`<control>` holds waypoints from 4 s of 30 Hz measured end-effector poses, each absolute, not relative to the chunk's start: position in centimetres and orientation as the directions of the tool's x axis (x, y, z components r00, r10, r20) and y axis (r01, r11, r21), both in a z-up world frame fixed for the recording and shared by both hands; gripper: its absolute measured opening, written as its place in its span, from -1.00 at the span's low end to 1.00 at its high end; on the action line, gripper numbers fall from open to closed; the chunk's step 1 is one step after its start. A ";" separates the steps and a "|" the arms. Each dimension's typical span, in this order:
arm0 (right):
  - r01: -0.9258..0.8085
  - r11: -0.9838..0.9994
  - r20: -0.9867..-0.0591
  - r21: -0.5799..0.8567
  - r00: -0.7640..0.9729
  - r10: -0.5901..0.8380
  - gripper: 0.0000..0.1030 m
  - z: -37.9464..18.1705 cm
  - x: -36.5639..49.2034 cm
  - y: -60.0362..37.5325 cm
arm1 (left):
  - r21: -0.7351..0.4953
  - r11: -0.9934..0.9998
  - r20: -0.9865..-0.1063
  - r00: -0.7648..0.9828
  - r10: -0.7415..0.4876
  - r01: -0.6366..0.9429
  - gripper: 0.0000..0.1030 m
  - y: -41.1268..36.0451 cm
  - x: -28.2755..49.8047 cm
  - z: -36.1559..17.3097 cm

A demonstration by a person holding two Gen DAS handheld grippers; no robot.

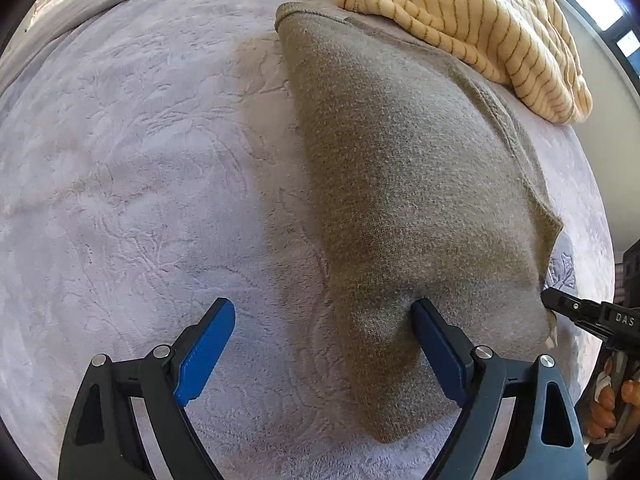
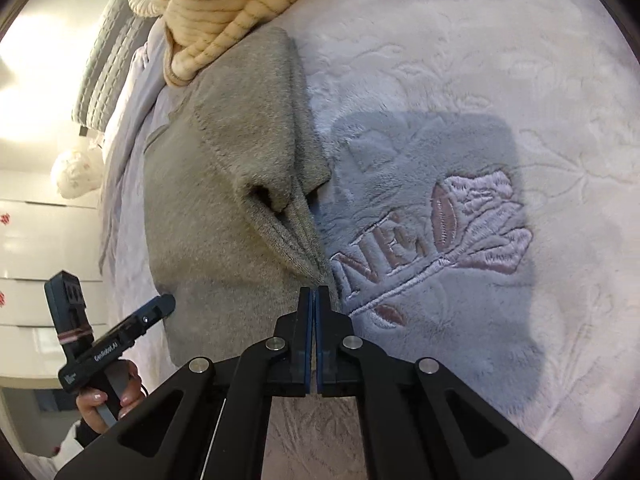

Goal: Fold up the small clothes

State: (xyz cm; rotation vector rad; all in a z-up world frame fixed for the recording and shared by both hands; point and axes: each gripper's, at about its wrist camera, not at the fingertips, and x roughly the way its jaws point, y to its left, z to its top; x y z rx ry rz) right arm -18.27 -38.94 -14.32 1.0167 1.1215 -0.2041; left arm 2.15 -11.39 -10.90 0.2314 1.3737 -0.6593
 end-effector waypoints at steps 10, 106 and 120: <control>0.622 0.558 -0.829 0.550 0.490 0.270 -0.85 -12.2 -18.1 -41.1 | -0.203 0.814 -0.956 0.069 -0.285 0.545 0.76 -10.4 2.7 -9.8; 0.286 0.290 -0.393 0.913 0.436 0.809 -0.34 -13.0 -0.4 -23.1 | -0.515 0.726 -0.829 -0.050 -0.556 0.456 0.01 -1.0 6.1 -3.5; 0.249 0.675 -0.713 0.695 0.360 0.601 -0.44 -10.7 3.8 -17.9 | -0.429 0.835 -0.878 0.057 -0.475 0.344 0.02 5.7 5.0 -7.7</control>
